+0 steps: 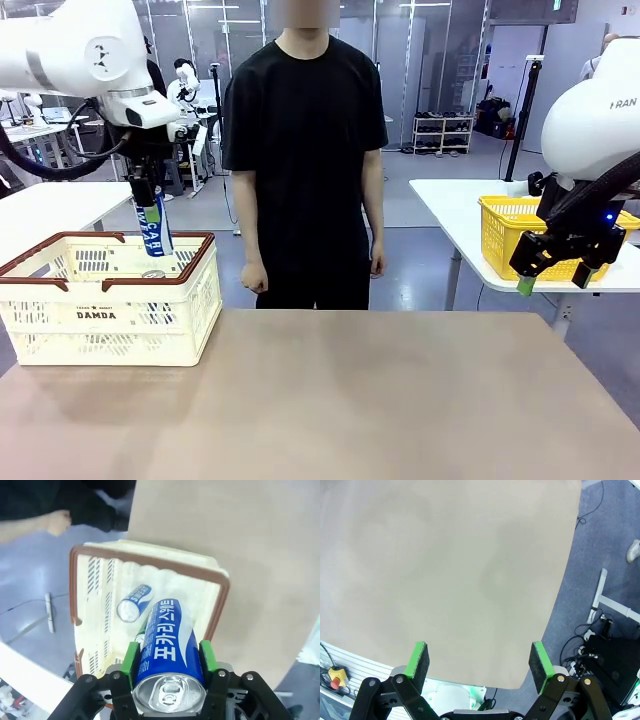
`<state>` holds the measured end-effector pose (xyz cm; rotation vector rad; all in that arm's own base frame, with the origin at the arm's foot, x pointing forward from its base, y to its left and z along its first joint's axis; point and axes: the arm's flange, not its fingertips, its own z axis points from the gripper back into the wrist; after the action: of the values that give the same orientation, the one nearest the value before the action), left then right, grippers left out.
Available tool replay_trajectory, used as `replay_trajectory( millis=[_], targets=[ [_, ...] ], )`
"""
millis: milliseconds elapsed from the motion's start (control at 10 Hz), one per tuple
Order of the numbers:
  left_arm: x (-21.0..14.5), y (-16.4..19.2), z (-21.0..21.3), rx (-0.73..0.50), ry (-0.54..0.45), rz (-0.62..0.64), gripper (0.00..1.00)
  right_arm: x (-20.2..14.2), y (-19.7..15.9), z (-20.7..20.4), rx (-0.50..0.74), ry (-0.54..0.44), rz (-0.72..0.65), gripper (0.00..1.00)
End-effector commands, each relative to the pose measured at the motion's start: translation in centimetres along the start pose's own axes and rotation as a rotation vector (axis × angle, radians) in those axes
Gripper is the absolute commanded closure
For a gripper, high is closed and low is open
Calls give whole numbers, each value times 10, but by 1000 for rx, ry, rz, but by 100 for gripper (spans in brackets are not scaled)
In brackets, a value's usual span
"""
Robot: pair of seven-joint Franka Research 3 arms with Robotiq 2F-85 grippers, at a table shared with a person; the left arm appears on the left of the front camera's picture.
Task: Place the drinks into the Shopping basket.
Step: Pick up one drink and place it into the Shopping basket.
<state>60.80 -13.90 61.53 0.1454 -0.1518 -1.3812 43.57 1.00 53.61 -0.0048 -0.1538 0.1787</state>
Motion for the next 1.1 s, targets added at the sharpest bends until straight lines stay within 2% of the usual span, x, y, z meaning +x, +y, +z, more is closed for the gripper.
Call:
replay_trajectory(
  millis=[0,500,700,1000],
  targets=[
    [-7,-7,-12,31,-38,-18,42,0,-2,3,-2,4,0,0],
    [-32,-8,-50,22,-72,-29,42,0,-2,3,-2,4,0,0],
    [-34,-12,-69,-12,-77,-17,42,0,-2,3,-2,4,0,0],
    [-36,-14,-100,2,-105,9,42,0,-2,3,-2,4,0,0]
  ],
)
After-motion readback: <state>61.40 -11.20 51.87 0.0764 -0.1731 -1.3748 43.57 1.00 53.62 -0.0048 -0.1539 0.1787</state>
